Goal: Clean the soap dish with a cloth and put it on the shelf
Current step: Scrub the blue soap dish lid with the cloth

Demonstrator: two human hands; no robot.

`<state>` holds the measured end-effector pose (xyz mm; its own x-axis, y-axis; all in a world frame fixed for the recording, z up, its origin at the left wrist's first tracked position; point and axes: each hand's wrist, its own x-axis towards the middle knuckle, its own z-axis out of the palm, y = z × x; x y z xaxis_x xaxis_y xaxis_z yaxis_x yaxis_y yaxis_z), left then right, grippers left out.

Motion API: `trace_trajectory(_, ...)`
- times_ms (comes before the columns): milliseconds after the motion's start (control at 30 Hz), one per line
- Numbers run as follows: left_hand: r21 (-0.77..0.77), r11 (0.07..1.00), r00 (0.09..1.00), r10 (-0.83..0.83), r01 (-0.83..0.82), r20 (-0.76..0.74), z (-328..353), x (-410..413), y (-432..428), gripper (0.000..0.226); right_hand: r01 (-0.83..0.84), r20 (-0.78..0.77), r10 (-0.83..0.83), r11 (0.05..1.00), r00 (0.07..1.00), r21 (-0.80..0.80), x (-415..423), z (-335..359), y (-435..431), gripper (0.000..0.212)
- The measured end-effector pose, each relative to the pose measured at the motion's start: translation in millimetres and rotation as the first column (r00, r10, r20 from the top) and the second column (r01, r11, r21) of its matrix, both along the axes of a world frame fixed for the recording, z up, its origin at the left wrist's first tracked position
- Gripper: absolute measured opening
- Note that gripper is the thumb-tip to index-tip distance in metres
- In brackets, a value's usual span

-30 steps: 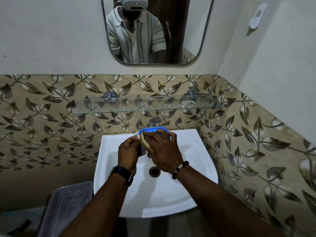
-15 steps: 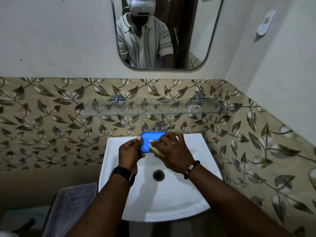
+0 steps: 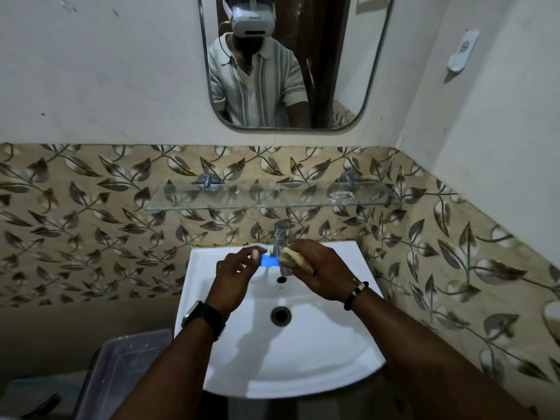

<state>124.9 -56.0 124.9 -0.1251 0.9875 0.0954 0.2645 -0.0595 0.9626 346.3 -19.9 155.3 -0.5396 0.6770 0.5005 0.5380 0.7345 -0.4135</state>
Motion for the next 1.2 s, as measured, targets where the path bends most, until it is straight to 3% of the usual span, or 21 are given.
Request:
trace_trajectory(100, 0.078, 0.996, 0.985, -0.031, 0.045, -0.170, 1.5, -6.8, -1.5, 0.015, -0.036, -0.031, 0.033, 0.994, 0.999, -0.106, 7.6, -1.5, 6.0, 0.024)
trace_trajectory(233, 0.125, 0.966, 0.972, -0.216, 0.226, -0.092, 16.9, -10.8, -2.4, 0.008, -0.064, -0.104, 0.053, 0.992, 0.993, -0.107, 7.0, 0.8, 7.7, 0.020)
trace_trajectory(333, 0.122, 0.975, 0.982, -0.183, 0.188, -0.049, 24.9, -3.9, 0.6, 0.009, 0.033, -0.074, -0.023, 0.992, 0.997, 0.125, 2.0, -0.5, 1.5, 0.029)
trace_trajectory(433, 0.158, 0.973, 0.986, -0.168, 0.165, 0.003, 28.3, 10.2, -0.1, 0.009, 0.106, -0.038, -0.099, 0.912, 0.994, 0.396, -17.4, -13.3, -12.2, 0.035)
trace_trajectory(600, 0.126, 0.985, 0.981, -0.136, 0.118, 0.142, 21.2, 17.8, -2.8, 0.011, 0.078, 0.039, -0.118, 0.835, 0.992, 0.545, -3.9, -24.7, -9.2, 0.043)
trace_trajectory(667, 0.091, 0.994, 0.961, -0.078, 0.056, 0.266, 21.8, 18.9, -2.8, 0.014, 0.188, -0.061, -0.181, 0.859, 0.982, 0.475, 6.0, -26.7, -3.8, 0.048)
trace_trajectory(767, 0.026, 1.000, 0.893, -0.023, 0.013, 0.450, 25.5, 25.0, -2.1, 0.018, 0.307, -0.272, -0.243, 0.925, 0.931, 0.223, 1.3, -25.0, -3.3, 0.053)
trace_trajectory(867, 0.008, 1.000, 0.811, 0.007, -0.014, 0.585, 26.0, 32.7, -3.8, 0.014, 0.298, -0.567, -0.281, 0.952, 0.775, -0.064, -9.8, -25.2, -4.7, 0.045)
trace_trajectory(967, 0.001, 0.999, 0.713, 0.024, -0.034, 0.701, 28.1, 38.5, -4.6, 0.015, 0.066, -0.773, -0.450, 0.878, 0.447, -0.474, -26.6, -17.8, -10.2, 0.033)
trace_trajectory(1100, 0.025, 0.999, 0.549, -0.004, -0.031, 0.836, 29.5, 55.7, -7.8, 0.018, -0.180, -0.853, -0.508, 0.834, 0.117, -0.522, -50.6, -6.9, -15.2, 0.031)
trace_trajectory(1167, 0.055, 0.997, 0.502, -0.023, -0.049, 0.865, 29.8, 68.3, -10.1, 0.018, -0.236, -0.857, -0.511, 0.827, 0.065, -0.510, -62.0, -2.5, -16.7, 0.033)
trace_trajectory(1200, 0.063, 0.996, 0.524, -0.020, -0.064, 0.852, 29.1, 72.8, -10.5, 0.017, -0.254, -0.860, -0.507, 0.826, 0.058, -0.504, -65.9, -2.4, -17.2, 0.035)
